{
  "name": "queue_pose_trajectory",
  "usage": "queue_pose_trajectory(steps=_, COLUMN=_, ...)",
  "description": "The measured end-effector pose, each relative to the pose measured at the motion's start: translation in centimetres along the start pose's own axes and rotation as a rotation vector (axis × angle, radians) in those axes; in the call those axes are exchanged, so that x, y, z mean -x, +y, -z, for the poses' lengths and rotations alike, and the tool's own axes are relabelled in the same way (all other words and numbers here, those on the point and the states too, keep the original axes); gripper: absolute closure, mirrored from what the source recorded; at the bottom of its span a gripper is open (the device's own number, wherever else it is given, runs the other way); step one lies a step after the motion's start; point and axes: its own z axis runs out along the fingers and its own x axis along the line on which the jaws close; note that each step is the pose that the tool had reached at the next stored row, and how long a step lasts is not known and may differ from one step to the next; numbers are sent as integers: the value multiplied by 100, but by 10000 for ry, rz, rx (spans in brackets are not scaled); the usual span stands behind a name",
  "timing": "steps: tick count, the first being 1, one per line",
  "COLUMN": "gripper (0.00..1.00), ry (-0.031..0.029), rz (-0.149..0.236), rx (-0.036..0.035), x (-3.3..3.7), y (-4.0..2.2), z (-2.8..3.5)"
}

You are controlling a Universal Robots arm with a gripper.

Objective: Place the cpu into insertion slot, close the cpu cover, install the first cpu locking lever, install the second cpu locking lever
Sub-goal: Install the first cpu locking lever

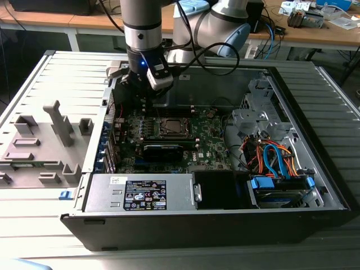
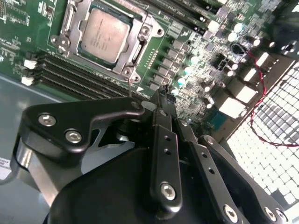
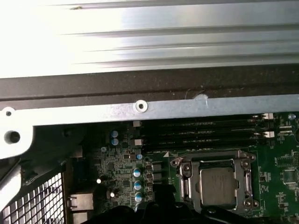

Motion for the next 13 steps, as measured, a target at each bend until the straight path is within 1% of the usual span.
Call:
queue_pose_trajectory(steps=1, gripper=89, ry=-1, rz=4, rx=-12, x=0, y=3, z=8)
queue_pose_trajectory(steps=5, gripper=89, ry=-3, rz=38, rx=-5, x=-2, y=45, z=10)
queue_pose_trajectory(steps=8, gripper=89, ry=0, rz=90, rx=55, x=-3, y=65, z=10)
queue_pose_trajectory(steps=10, gripper=89, ry=1, rz=144, rx=109, x=-4, y=72, z=6)
queue_pose_trajectory(steps=13, gripper=89, ry=0, rz=453, rx=161, x=-5, y=79, z=3)
